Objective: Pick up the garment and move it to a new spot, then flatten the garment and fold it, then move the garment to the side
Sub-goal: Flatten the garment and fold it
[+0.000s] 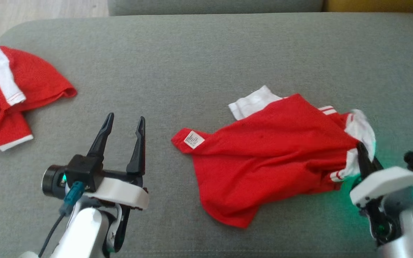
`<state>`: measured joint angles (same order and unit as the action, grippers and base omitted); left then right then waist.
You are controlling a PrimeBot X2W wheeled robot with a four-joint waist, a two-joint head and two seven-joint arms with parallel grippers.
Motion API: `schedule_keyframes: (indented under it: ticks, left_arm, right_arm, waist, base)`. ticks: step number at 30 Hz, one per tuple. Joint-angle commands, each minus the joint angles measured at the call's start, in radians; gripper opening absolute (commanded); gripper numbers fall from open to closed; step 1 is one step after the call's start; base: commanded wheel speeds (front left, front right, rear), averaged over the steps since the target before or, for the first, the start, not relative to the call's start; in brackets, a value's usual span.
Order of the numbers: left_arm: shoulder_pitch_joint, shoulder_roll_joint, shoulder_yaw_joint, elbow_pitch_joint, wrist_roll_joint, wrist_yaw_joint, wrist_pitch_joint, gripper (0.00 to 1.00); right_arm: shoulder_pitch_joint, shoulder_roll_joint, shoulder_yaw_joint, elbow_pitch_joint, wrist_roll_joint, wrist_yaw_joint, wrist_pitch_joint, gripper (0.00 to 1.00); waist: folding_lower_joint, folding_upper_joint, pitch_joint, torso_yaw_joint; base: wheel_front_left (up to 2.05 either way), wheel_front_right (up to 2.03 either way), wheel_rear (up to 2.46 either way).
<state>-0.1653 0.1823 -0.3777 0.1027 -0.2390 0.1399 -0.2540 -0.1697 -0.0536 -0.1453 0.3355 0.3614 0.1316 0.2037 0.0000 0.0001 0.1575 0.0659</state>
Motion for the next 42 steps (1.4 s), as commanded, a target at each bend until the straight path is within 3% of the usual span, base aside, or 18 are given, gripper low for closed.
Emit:
schedule_keyframes:
  ticks: [1,2,11,18,23,30,42]
  left_arm:
    - [-0.015,0.016,0.040,-0.028,0.009,-0.003,-0.008,1.00]
    - [-0.014,0.015,0.041,-0.027,0.009,-0.004,-0.008,1.00]
    - [0.007,0.015,0.053,-0.015,0.005,-0.005,-0.008,1.00]
    - [0.055,0.022,0.073,-0.015,-0.003,0.012,-0.008,1.00]
    - [0.088,0.031,0.075,-0.017,-0.008,0.019,-0.007,1.00]
    - [0.134,0.043,0.062,-0.025,-0.009,0.025,0.006,1.00]
    - [0.161,0.046,0.048,-0.045,-0.018,0.034,0.020,1.00]
  right_arm:
    - [-0.004,0.002,0.008,-0.023,0.048,-0.001,-0.021,0.75]
    - [0.009,0.003,0.003,-0.013,0.063,-0.001,-0.029,1.00]
    - [0.073,0.003,-0.021,0.017,0.096,-0.001,-0.151,1.00]
    - [0.108,0.003,-0.010,-0.184,-0.083,-0.001,-0.245,1.00]
    - [0.147,0.003,0.045,-0.355,-0.188,-0.001,-0.233,1.00]
    - [0.246,0.003,0.127,-0.479,-0.243,-0.001,-0.166,1.00]
    - [0.287,0.003,0.135,-0.514,-0.234,-0.001,-0.146,1.00]
  waist:
    - [0.0000,-0.0001,-0.001,-0.014]
    - [0.0000,-0.0001,-0.002,-0.019]
    - [0.0000,-0.0001,-0.030,-0.045]
    - [0.0000,-0.0001,-0.082,-0.057]
    - [0.0000,-0.0001,-0.117,-0.060]
    - [0.0000,-0.0001,-0.159,-0.062]
    - [0.0000,-0.0001,-0.168,-0.060]
  base:
    - [0.00,0.00,0.00]
    - [0.00,0.00,0.00]
    - [0.00,0.00,0.00]
    - [0.00,0.00,0.00]
    - [0.00,0.00,0.00]
    - [0.00,0.00,0.00]
    - [0.00,0.00,0.00]
